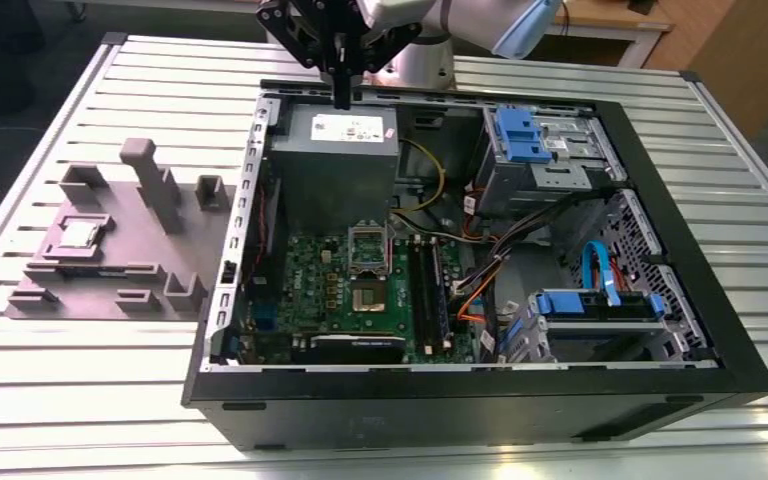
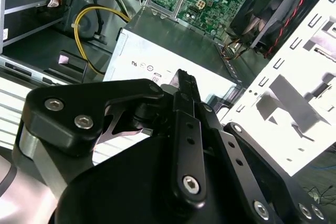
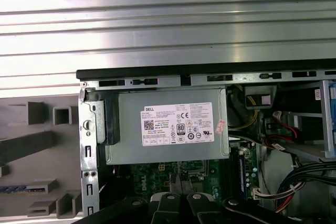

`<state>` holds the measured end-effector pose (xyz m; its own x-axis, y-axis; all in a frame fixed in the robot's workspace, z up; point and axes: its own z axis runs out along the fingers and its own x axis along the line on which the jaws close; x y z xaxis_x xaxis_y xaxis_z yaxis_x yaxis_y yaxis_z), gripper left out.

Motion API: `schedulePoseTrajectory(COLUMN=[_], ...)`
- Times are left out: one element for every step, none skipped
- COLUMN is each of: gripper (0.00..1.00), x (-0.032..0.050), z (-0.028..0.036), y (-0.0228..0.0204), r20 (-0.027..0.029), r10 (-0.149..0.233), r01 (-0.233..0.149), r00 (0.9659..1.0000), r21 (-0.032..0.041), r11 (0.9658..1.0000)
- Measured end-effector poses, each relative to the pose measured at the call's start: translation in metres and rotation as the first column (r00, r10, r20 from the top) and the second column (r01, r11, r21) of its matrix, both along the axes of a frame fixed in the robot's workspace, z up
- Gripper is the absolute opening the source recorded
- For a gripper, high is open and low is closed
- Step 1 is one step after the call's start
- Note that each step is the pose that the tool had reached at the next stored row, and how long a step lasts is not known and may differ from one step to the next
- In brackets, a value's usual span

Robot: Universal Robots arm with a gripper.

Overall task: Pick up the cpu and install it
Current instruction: 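Reach for the cpu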

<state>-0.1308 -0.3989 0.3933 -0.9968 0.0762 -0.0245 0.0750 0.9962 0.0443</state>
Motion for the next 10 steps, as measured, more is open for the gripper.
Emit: schedulePoseTrajectory(gripper=[0.10, 0.10, 0.10, 0.10, 0.10, 0.10, 0.10, 0.10, 0.10, 0.10], x=[-0.0003, -0.0005, -0.0007, -0.0009, -0.0018, -0.0027, -0.0028, -0.0030, -0.0033, -0.0034], z=[0.0000, 0.0000, 0.0000, 0.0000, 0.0000, 0.0000, -0.0001, 0.0000, 0.0000, 0.0000], y=[0.0000, 0.0000, 0.0000, 0.0000, 0.0000, 0.0000, 0.0000, 0.0000, 0.0000, 0.0000], r20=[0.0000, 0.0000, -0.0001, 0.0000, 0.0000, 0.0000, 0.0001, 0.0000, 0.0000, 0.0000], r10=[0.000, 0.000, 0.000, 0.000, 0.000, 0.000, 0.000, 0.000, 0.000, 0.000], r01=[0.000, 0.000, 0.000, 0.000, 0.000, 0.000, 0.000, 0.000, 0.000, 0.000], r00=[1.0000, 1.0000, 1.0000, 1.0000, 1.0000, 1.0000, 1.0000, 1.0000, 1.0000, 1.0000], r21=[0.0000, 0.0000, 0.0000, 0.0001, 0.0000, 0.0000, 0.0001, 0.0001, 0.0000, 0.0000], r11=[1.0000, 1.0000, 1.0000, 1.0000, 1.0000, 1.0000, 1.0000, 1.0000, 1.0000, 1.0000])
